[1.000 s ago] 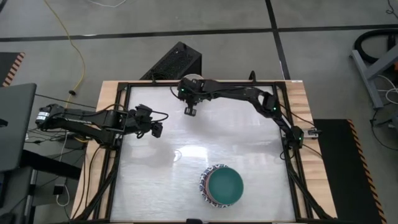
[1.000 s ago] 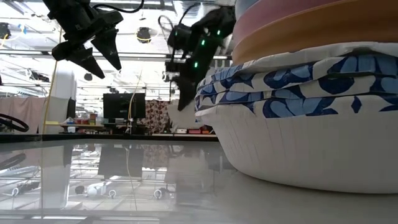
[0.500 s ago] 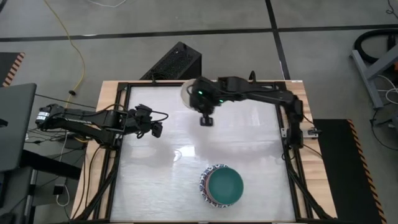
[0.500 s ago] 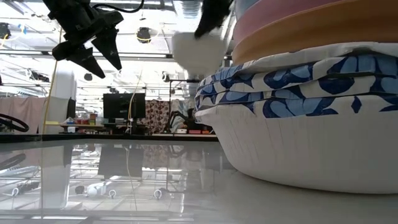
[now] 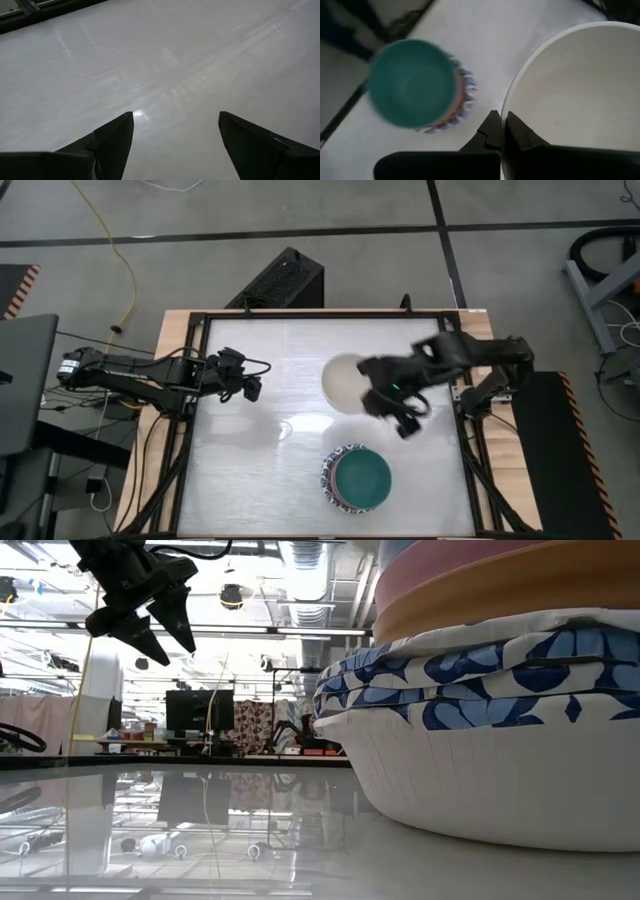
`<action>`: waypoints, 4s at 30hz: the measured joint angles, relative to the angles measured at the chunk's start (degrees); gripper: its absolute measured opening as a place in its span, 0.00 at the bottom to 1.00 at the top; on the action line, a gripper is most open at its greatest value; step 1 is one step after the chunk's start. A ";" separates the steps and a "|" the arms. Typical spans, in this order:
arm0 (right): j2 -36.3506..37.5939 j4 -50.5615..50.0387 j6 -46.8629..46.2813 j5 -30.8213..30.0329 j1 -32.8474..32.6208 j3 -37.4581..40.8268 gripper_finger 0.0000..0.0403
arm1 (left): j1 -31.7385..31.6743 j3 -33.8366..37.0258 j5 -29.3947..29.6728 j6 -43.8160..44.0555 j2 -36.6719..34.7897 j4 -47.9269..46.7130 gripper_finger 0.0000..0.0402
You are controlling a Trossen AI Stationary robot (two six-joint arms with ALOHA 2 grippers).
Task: Nest bowls inside each other
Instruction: Stack the white bowl on top of the green bowl
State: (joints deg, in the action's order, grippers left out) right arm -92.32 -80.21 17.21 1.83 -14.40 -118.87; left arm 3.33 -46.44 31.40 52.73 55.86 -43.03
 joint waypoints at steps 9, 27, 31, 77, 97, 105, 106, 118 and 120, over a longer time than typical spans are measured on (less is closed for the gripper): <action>0.91 -0.81 6.28 -0.62 -16.33 0.00 0.03 | 0.00 0.00 0.13 -0.02 0.00 0.02 0.70; -8.38 -1.42 2.12 -1.38 -25.31 0.06 0.03 | 0.01 0.00 0.77 0.26 0.02 0.04 0.70; -9.33 -1.34 -0.02 -0.59 -25.90 0.36 0.03 | 0.00 0.00 0.77 0.37 0.02 0.04 0.70; 3.23 33.06 -5.87 -8.11 -30.88 36.43 0.03 | 0.00 0.00 0.91 1.57 4.15 3.56 0.70; 3.53 32.62 -3.15 -5.92 -30.33 36.65 0.03 | 0.00 0.00 1.60 1.55 4.15 3.54 0.70; 4.10 30.32 -1.22 -4.92 -30.09 36.68 0.03 | 0.00 0.00 1.60 2.68 4.15 3.54 0.70; 4.18 30.13 -0.89 -4.91 -30.08 36.68 0.03 | 0.00 0.00 1.60 2.72 4.15 3.54 0.70; 11.03 43.65 -0.70 -4.59 -28.43 47.87 0.03 | 0.00 0.00 2.16 3.43 4.15 3.52 0.70; 11.14 42.78 -0.28 -4.47 -27.93 47.94 0.03 | -0.01 0.00 2.37 3.45 4.15 3.52 0.70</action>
State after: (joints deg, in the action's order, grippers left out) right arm -81.18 -37.44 16.93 -2.65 -42.33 -70.93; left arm 3.32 -46.44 33.76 56.18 60.01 -39.51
